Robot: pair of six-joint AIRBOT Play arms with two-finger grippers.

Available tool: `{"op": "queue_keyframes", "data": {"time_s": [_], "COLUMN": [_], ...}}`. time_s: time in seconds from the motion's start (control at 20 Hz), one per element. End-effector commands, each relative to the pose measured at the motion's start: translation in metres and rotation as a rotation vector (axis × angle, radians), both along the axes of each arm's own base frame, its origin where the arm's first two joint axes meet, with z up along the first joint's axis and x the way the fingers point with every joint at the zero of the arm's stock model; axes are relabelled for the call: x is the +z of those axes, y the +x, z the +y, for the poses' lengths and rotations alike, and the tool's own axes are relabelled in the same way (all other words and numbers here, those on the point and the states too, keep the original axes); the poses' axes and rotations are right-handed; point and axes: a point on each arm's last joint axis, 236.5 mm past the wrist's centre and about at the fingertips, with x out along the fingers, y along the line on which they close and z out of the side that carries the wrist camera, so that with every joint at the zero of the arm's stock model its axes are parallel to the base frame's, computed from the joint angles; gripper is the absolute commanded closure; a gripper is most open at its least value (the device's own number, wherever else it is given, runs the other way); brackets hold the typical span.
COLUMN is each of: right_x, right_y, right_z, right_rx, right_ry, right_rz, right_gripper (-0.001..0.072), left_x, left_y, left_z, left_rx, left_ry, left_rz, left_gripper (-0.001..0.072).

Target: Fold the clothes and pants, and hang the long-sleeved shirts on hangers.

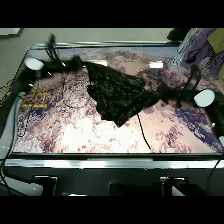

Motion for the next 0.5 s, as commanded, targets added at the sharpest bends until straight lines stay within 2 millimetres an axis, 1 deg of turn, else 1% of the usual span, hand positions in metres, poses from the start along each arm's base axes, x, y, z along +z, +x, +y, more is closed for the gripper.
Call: {"op": "queue_keyframes", "data": {"time_s": [0.0, 0.05, 0.1, 0.15, 0.2, 0.25, 0.3, 0.35, 0.4, 0.45], "right_x": [0.140, 0.179, 0.220, 0.258, 0.295, 0.326, 0.353, 0.372, 0.386, 0.393], "right_y": [0.029, 0.027, 0.020, 0.010, -0.005, -0.022, -0.043, -0.064, -0.087, -0.109], "right_z": [-0.008, -0.012, -0.015, -0.019, -0.022, -0.025, -0.028, -0.029, -0.029, -0.028], "right_rx": [-0.018, -0.019, -0.023, -0.029, -0.038, -0.046, -0.053, -0.051, -0.043, -0.035], "right_ry": [-0.037, -0.062, -0.085, -0.105, -0.125, -0.141, -0.154, -0.166, -0.181, -0.190], "right_rz": [-0.341, -0.416, -0.498, -0.573, -0.650, -0.714, -0.772, -0.812, -0.841, -0.854], "right_gripper": [0.0683, 0.0683, 0.0683, 0.0683, 0.0683, 0.0683, 0.0683, 0.0683, 0.0683, 0.0683], "left_x": [0.198, 0.249, 0.290, 0.321, 0.346, 0.363, 0.378, 0.391, 0.402, 0.411], "left_y": [-0.030, -0.054, -0.083, -0.111, -0.142, -0.170, -0.198, -0.227, -0.255, -0.279], "left_z": [0.050, 0.063, 0.076, 0.088, 0.099, 0.106, 0.111, 0.114, 0.117, 0.117], "left_rx": [0.136, 0.181, 0.224, 0.258, 0.290, 0.310, 0.323, 0.334, 0.341, 0.340], "left_ry": [0.091, 0.067, 0.045, 0.030, 0.023, 0.029, 0.042, 0.068, 0.091, 0.102], "left_rz": [-0.425, -0.533, -0.622, -0.689, -0.748, -0.792, -0.834, -0.878, -0.918, -0.949], "left_gripper": [0.0687, 0.0687, 0.0687, 0.0686, 0.0686, 0.0686, 0.0685, 0.0685, 0.0685, 0.0685]}}
